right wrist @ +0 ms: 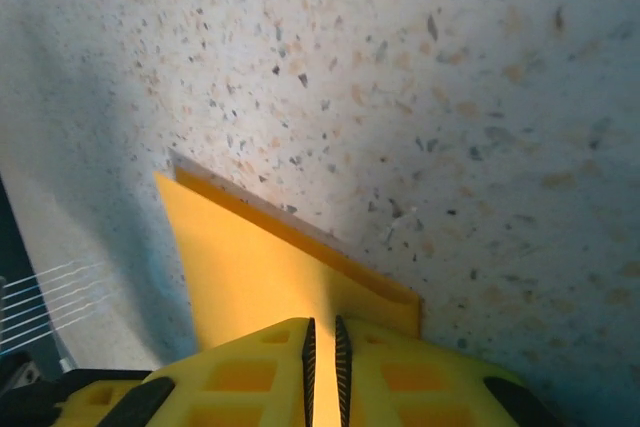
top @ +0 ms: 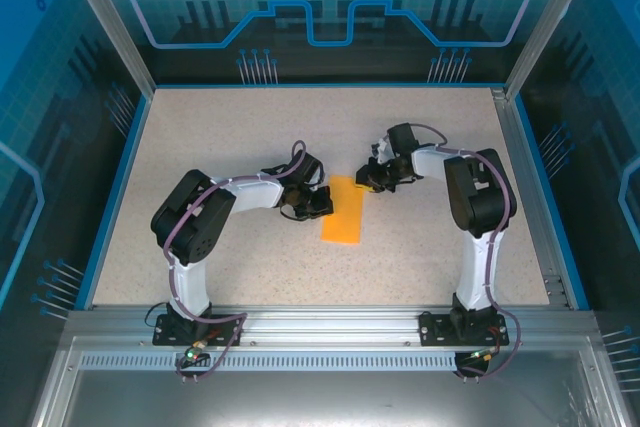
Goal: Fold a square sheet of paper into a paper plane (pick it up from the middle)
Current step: Fold the square sheet of paper in half at the center of the table.
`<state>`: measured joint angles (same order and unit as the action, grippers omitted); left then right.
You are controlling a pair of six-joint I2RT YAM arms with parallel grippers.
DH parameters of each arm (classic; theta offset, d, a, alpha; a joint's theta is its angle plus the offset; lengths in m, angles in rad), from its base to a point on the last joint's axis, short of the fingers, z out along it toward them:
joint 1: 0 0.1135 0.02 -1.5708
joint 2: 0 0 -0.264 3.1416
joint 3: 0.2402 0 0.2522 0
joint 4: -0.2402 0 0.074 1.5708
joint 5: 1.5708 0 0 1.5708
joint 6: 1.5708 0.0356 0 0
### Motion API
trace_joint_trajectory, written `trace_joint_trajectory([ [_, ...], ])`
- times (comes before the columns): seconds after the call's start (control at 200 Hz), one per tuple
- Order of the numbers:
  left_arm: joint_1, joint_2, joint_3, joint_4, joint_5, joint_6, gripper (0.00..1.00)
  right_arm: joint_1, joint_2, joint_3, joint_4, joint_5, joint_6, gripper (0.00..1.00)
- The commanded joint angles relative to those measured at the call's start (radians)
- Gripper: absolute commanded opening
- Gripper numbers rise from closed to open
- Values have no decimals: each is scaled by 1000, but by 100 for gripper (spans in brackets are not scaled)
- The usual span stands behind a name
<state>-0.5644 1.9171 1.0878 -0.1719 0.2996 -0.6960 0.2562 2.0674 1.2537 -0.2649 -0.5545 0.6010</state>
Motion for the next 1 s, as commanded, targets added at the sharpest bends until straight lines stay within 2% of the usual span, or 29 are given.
trace_joint_trajectory([
  [0.0,-9,23,4,-80,-24,30,0,-3,32,31,-74,42,-13,17],
  [0.345,-9,26,4,-83,-22,30,0,-28,-49,98,-111,-8,-18,18],
  [0.8,-8,25,7,-85,-19,31,0,-28,55,88,-47,-10,34,17],
  [0.995,-9,26,7,-84,-17,30,0,-28,93,116,-110,33,32,17],
])
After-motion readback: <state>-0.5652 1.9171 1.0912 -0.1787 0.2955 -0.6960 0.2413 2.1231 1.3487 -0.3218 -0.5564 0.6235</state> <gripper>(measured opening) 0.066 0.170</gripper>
